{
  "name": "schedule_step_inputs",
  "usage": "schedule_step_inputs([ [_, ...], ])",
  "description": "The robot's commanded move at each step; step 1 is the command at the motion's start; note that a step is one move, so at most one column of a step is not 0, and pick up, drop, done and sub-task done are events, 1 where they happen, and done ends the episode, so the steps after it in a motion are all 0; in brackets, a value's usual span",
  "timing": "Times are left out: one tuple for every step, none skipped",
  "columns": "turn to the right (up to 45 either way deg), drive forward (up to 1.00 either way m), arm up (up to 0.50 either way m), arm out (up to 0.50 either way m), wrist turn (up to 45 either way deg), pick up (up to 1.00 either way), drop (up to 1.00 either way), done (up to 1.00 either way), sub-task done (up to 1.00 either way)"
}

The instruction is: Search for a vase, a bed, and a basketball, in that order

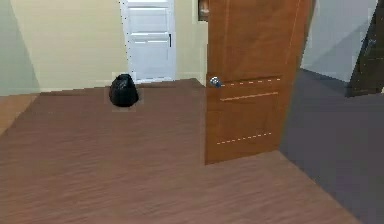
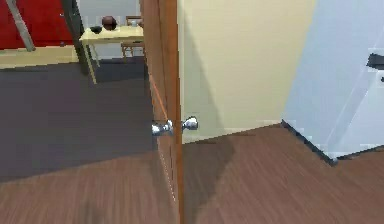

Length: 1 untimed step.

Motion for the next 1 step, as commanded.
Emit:
schedule_step_inputs([
  [21.0, 0.00, 0.00, 0.00, 0.0, 0.00, 0.00, 0.00, 0.00],
])
